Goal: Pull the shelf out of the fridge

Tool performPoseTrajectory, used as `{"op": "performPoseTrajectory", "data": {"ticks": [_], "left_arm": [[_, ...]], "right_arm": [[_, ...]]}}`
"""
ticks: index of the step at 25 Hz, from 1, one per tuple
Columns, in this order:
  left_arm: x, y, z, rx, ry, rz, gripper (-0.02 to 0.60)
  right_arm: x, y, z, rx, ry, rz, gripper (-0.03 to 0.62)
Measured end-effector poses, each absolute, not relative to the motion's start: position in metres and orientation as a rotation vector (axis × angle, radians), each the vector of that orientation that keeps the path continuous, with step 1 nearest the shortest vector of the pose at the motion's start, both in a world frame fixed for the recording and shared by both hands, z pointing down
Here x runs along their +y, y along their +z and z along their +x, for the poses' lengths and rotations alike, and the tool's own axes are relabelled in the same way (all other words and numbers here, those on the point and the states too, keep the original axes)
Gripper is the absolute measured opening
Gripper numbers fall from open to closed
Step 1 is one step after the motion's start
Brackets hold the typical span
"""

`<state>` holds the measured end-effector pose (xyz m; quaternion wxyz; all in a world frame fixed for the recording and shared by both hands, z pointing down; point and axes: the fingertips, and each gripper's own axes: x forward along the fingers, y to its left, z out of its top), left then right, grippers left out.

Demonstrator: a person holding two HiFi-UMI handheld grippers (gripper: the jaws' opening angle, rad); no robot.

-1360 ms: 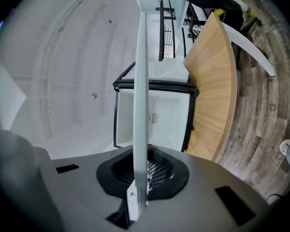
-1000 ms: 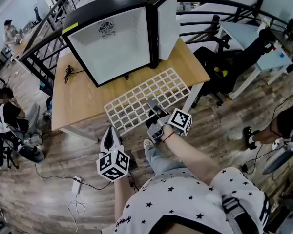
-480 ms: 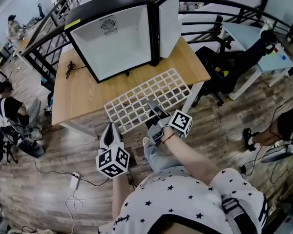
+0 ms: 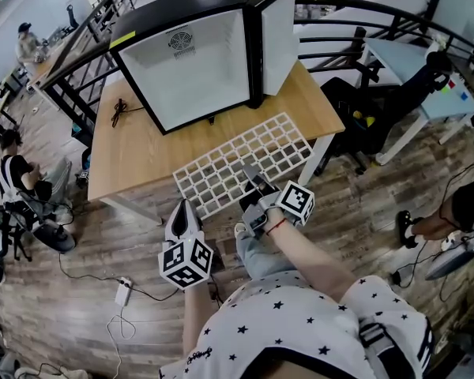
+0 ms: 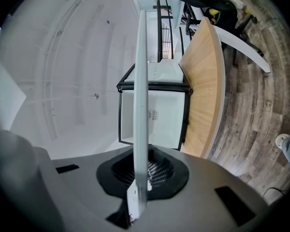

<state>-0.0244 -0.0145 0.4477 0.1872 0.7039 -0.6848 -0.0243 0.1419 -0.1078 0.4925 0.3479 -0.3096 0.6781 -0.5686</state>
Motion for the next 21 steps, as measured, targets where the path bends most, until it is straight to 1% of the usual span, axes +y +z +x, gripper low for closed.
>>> {"op": "performPoseTrajectory", "data": {"ticks": [21], "left_arm": [[-0.029,0.446,-0.022,-1.904,-0.068,1.970,0.008]], "right_arm": [[-0.119,0.487,0.142,1.756,-1.489,-0.808,0.038]]}}
